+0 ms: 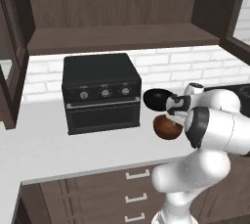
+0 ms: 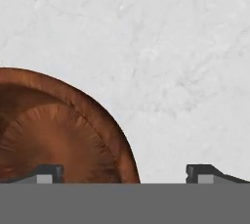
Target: Pick up the bowls on the counter and stack them on top of one another in the open cabinet. Place the smaller bowl on top of the larger bowl.
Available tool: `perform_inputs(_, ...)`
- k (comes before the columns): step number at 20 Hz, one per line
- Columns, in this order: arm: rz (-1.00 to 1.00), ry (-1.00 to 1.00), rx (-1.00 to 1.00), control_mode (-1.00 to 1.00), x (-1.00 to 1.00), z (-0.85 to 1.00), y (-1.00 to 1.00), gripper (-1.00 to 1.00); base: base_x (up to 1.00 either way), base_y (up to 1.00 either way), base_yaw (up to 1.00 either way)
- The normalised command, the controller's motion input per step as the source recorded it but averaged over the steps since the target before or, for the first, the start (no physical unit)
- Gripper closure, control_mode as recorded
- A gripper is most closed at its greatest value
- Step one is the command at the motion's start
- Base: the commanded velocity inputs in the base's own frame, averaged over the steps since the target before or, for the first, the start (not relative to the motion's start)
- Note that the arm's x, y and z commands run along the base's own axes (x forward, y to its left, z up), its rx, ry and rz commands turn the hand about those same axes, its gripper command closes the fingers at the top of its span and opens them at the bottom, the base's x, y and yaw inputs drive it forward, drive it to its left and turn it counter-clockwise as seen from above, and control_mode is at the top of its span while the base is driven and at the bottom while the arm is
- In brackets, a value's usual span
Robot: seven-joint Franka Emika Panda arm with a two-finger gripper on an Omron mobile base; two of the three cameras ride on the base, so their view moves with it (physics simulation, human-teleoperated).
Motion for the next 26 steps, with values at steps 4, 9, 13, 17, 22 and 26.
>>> perform_inputs(4,-0.11,0.01,0.00,-1.00,0.26,-0.39,0.07,1.00,0.00,0.00,0.00)
perform_inputs(9,-0.02,0.00,0.00,-1.00,0.08,-0.04,0.00,1.00,0.00,0.00,0.00)
perform_inputs(13,0.00,0.00,0.00,-1.00,0.00,0.02,0.00,1.00,0.00,0.00,0.00)
perform_inputs(17,-0.01,-0.05,0.00,-1.00,0.00,0.31,0.00,1.00,0.00,0.00,0.00)
perform_inputs(22,-0.06,-0.26,0.11,-1.00,0.00,0.95,-0.10,1.00,0.00,0.00,0.00)
perform_inputs(26,-0.08,-0.29,0.10,-1.00,0.22,0.86,-0.21,1.00,0.00,0.00,0.00)
